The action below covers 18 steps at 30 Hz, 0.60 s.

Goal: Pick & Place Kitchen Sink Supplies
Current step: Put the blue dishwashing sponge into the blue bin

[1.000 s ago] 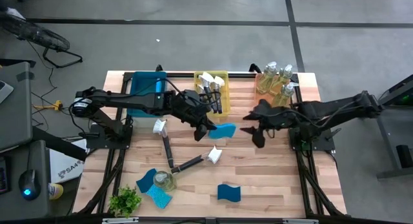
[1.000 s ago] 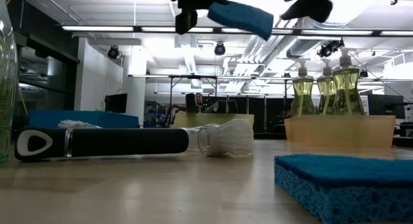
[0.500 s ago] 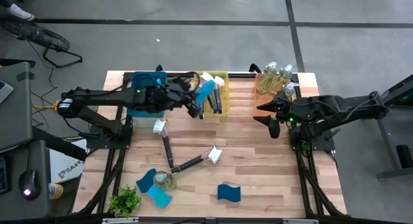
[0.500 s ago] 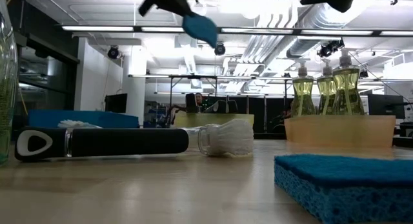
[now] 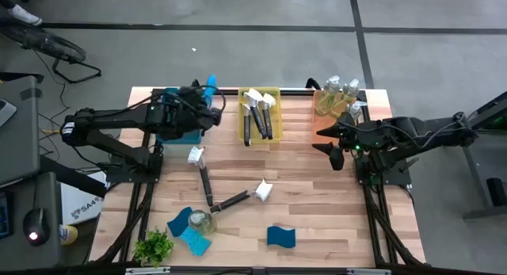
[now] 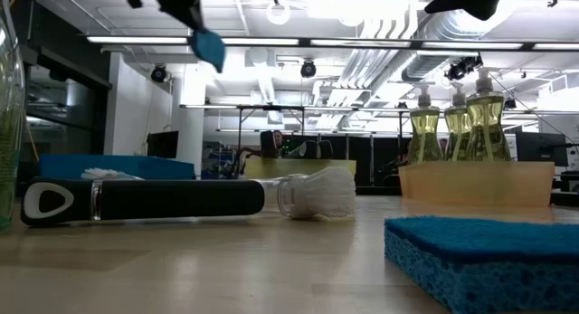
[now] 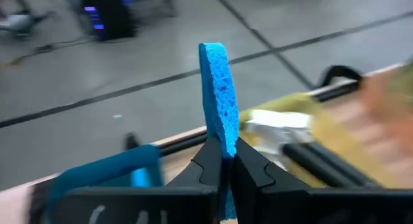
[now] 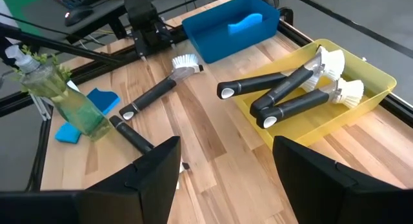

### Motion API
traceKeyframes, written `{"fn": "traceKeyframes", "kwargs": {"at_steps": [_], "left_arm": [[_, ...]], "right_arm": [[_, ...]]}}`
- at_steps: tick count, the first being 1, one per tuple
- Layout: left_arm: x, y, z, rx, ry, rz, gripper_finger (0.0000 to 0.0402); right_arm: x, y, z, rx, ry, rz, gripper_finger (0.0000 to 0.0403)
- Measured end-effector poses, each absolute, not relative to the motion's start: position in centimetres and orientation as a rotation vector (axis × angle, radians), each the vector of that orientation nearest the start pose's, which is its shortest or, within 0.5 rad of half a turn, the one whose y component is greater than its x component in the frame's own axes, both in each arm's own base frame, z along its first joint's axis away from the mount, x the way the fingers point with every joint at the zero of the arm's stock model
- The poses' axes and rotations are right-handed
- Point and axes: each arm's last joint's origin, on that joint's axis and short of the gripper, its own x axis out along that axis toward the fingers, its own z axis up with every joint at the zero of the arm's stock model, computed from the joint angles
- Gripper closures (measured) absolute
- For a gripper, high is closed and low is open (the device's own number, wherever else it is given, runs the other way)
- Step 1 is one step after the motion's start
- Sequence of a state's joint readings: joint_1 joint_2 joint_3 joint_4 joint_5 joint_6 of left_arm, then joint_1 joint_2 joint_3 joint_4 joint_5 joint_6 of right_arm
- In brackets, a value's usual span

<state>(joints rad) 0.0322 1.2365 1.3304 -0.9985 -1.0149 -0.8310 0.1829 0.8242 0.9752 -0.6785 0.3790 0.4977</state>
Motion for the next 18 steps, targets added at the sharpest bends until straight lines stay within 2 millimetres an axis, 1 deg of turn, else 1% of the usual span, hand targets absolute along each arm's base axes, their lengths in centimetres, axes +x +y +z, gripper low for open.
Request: {"fn": "traceKeyframes", "kwargs": {"at_steps": [7, 10, 13, 18], "left_arm": [[20.0, 3.3, 35.7, -0.233, 0.379, 1.400, 0.0393], [18.8, 3.2, 34.5, -0.260, 0.357, 1.433, 0.0393], [17.2, 3.2, 33.0, -0.296, 0.320, 1.456, 0.0392], [14.5, 3.1, 30.6, -0.382, 0.260, 1.440, 0.0392]], "right_arm": [[15.5, 1.7, 34.6, 0.349, 0.426, -0.360, 0.0163], [15.5, 1.6, 34.7, 0.360, 0.410, -0.398, 0.0164], [15.5, 1.5, 34.7, 0.359, 0.401, -0.414, 0.0164], [15.5, 1.4, 34.8, 0.372, 0.372, -0.464, 0.0164]]}}
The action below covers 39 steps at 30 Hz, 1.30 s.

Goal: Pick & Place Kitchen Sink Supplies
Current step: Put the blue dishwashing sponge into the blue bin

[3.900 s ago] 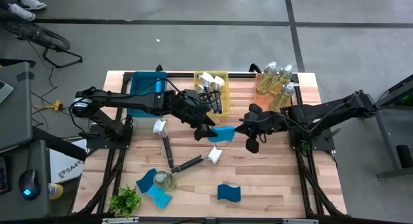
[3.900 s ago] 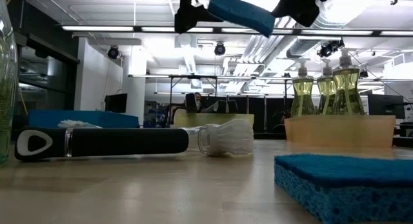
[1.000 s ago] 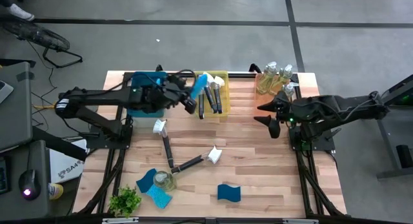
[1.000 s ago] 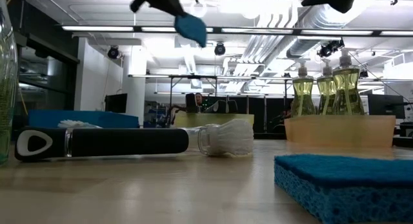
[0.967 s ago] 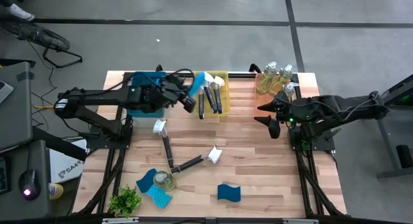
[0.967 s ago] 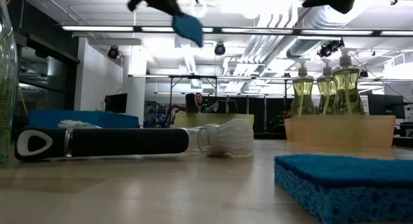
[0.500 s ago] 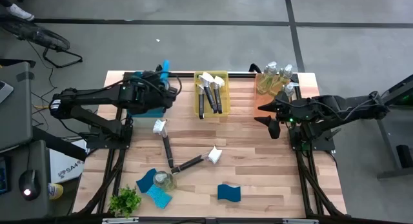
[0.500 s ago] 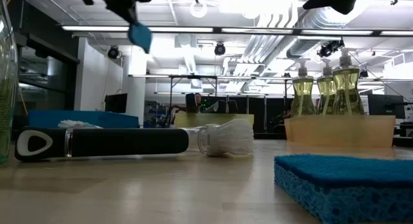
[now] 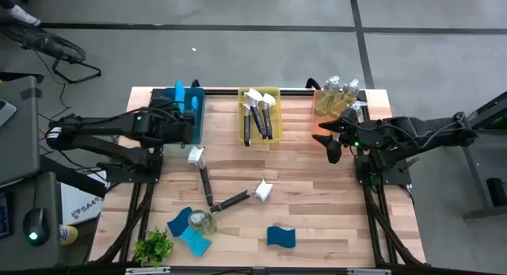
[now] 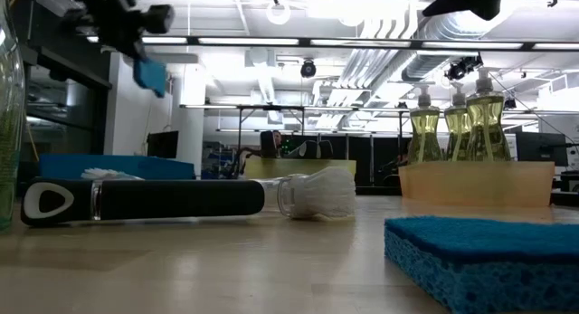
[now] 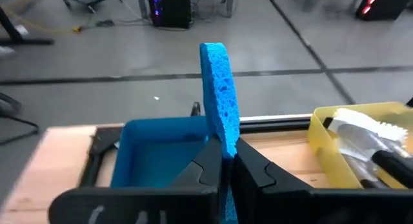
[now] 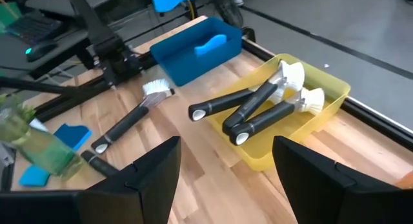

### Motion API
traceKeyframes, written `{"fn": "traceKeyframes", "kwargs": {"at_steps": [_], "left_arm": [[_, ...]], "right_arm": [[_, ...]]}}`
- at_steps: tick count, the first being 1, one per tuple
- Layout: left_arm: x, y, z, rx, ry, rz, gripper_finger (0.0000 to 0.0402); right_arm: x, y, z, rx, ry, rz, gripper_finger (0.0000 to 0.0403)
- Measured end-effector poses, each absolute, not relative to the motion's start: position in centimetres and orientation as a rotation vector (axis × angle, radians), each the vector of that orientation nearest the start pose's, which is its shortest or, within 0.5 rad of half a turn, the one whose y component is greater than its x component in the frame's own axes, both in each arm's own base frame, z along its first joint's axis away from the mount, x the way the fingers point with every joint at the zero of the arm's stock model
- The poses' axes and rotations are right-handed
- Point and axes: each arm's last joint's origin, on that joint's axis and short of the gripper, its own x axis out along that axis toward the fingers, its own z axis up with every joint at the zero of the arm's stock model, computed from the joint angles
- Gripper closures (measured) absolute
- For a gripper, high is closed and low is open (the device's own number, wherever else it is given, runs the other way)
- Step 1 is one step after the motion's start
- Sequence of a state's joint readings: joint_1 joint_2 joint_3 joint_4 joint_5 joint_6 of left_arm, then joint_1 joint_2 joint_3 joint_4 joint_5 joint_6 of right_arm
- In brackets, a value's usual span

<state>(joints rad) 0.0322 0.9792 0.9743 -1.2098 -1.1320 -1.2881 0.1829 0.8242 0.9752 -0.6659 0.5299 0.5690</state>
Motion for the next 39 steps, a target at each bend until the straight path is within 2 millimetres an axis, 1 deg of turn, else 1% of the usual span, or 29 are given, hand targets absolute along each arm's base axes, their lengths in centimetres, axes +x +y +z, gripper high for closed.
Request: {"fn": "traceKeyframes", "kwargs": {"at_steps": [6, 10, 14, 17, 21, 27, 29, 35, 39], "left_arm": [[11.3, 3.0, 28.2, -0.474, 0.173, 1.375, 0.0392], [9.6, 2.9, 26.9, -0.515, 0.125, 1.330, 0.0392], [7.9, 2.8, 26.0, -0.556, 0.067, 1.307, 0.0392], [7.1, 2.8, 25.9, -0.584, 0.012, 1.279, 0.0392], [7.2, 2.7, 26.5, -0.570, -0.013, 1.166, 0.0392], [9.1, 2.3, 28.6, -0.470, -0.038, 0.828, 0.0392], [9.3, 2.3, 29.2, -0.446, -0.074, 0.776, 0.0392], [9.3, 3.4, 30.8, -0.417, -0.192, 0.661, 0.0392], [10.1, 4.9, 31.2, -0.414, -0.209, 0.559, 0.0392]], "right_arm": [[15.5, 1.3, 34.9, 0.374, 0.348, -0.503, 0.0164], [15.5, 1.2, 34.9, 0.377, 0.338, -0.524, 0.0164], [15.5, 1.2, 34.9, 0.389, 0.330, -0.537, 0.0164], [15.5, 1.2, 35.0, 0.394, 0.319, -0.534, 0.0165], [15.8, 1.2, 35.2, 0.395, 0.286, -0.556, 0.0165], [16.7, 1.3, 34.7, 0.380, 0.305, -0.571, 0.0165], [17.2, 1.4, 34.5, 0.372, 0.321, -0.575, 0.0165], [18.9, 1.8, 33.8, 0.367, 0.345, -0.566, 0.0165], [19.8, 1.9, 33.4, 0.361, 0.354, -0.560, 0.0165]]}}
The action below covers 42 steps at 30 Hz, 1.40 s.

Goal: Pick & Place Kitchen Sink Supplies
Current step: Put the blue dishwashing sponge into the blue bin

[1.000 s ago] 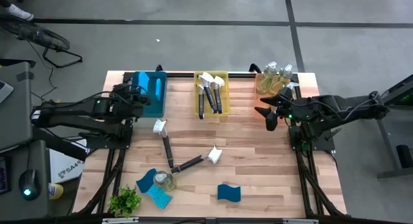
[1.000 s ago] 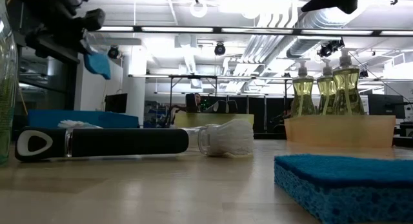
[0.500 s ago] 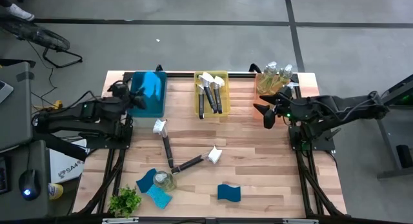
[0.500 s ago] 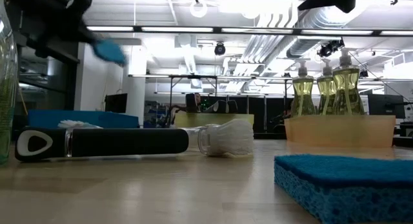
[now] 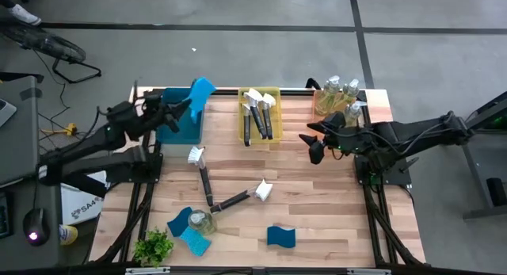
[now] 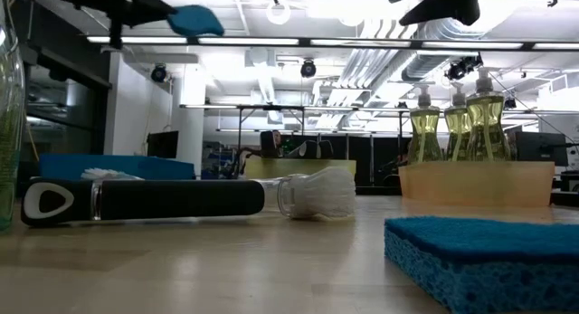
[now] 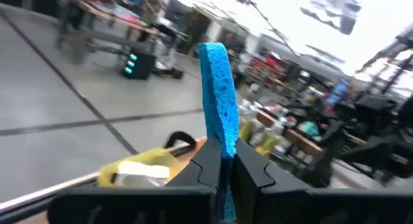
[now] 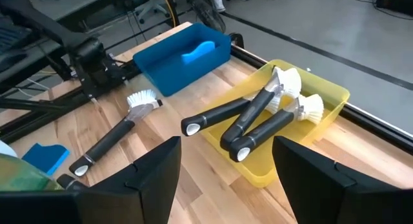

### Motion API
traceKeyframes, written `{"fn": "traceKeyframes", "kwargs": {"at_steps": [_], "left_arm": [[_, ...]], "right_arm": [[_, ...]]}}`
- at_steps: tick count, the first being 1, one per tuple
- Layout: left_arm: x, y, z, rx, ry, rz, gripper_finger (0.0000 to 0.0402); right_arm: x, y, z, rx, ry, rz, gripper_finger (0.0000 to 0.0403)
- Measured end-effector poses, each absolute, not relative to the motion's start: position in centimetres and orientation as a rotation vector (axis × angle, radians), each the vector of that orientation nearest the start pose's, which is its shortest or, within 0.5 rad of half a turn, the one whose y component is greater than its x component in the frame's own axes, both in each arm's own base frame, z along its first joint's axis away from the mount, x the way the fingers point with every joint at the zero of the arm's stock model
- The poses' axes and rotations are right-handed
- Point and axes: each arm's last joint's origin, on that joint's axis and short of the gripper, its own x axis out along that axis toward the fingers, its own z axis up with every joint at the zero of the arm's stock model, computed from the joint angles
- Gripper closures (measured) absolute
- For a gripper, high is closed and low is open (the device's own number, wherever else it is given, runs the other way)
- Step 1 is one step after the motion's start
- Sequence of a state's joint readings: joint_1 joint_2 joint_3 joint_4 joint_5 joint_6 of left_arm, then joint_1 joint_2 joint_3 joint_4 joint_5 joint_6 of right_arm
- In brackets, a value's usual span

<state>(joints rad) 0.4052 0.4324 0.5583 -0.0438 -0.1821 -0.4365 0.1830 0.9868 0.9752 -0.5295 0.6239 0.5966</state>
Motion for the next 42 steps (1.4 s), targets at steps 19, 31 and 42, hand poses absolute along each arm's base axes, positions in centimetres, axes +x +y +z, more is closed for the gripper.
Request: {"fn": "traceKeyframes", "kwargs": {"at_steps": [19, 31, 42], "left_arm": [[7.4, 12.1, 26.5, -0.584, 0.083, 1.171, 0.0392], [7.3, 12.6, 22.7, -0.600, 0.195, 1.339, 0.0392], [7.5, 12.9, 20.5, -0.614, 0.307, 1.352, 0.0392]], "right_arm": [[20.3, 2.0, 33.4, 0.387, 0.335, -0.552, 0.0165], [20.2, 2.0, 33.4, 0.378, 0.323, -0.579, 0.0165], [20.2, 1.9, 33.5, 0.369, 0.310, -0.612, 0.0165]]}}
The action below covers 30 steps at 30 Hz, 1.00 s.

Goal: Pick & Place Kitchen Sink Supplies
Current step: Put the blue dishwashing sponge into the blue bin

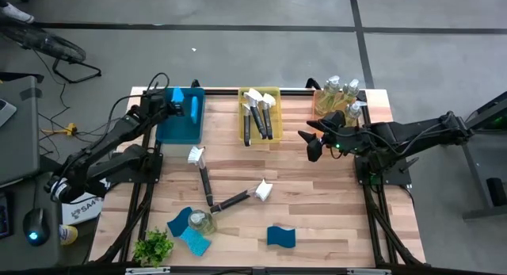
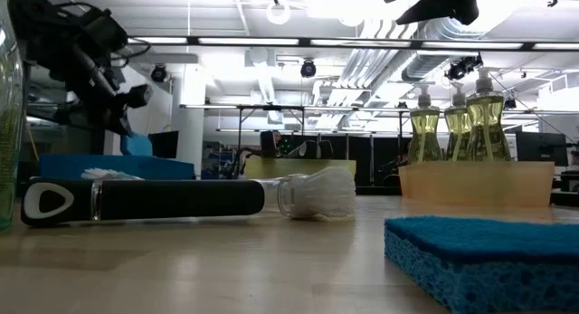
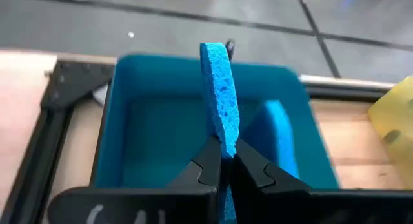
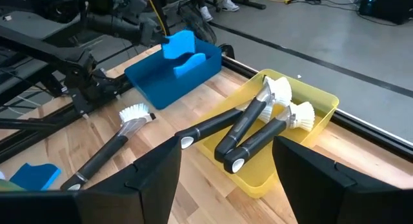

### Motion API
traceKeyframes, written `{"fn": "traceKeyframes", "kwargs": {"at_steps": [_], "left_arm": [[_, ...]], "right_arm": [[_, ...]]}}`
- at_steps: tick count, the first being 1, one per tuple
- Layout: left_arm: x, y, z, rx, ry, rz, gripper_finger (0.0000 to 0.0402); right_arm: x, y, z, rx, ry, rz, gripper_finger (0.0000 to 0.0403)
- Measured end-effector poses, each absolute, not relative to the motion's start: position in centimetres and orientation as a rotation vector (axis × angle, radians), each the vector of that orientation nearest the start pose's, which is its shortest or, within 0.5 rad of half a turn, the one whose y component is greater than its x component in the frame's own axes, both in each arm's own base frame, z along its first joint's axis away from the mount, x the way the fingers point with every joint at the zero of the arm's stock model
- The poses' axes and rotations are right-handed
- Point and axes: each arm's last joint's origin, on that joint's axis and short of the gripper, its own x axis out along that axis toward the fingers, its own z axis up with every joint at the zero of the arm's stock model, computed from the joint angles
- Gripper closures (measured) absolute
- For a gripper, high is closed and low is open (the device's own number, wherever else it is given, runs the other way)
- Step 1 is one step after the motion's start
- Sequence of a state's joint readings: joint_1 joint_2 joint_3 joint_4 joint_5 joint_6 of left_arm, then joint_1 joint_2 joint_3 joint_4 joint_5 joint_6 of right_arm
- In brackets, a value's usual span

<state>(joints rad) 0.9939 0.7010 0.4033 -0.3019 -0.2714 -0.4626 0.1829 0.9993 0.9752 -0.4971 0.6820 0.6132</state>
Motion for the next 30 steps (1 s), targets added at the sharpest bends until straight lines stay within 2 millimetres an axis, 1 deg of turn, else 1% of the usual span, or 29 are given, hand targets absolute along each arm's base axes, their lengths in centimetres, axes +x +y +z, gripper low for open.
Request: {"fn": "traceKeyframes", "kwargs": {"at_steps": [6, 10, 17, 21, 30], "left_arm": [[7.4, 12.8, 18.7, -0.657, 0.319, 1.368, 0.0392], [7.6, 12.9, 18.7, -0.651, 0.278, 1.338, 0.0392], [7.7, 13.0, 18.6, -0.625, 0.301, 1.315, 0.0392], [8.4, 13.0, 18.3, -0.619, 0.332, 1.280, 0.0392], [9.8, 12.9, 17.2, -0.579, 0.397, 1.366, 0.0392]], "right_arm": [[20.2, 1.9, 33.5, 0.383, 0.305, -0.614, 0.0165], [20.2, 1.9, 33.5, 0.384, 0.306, -0.612, 0.0165], [20.2, 1.9, 33.5, 0.383, 0.306, -0.613, 0.0165], [20.2, 1.9, 33.5, 0.383, 0.304, -0.617, 0.0165], [20.2, 1.9, 33.5, 0.388, 0.304, -0.614, 0.0165]]}}
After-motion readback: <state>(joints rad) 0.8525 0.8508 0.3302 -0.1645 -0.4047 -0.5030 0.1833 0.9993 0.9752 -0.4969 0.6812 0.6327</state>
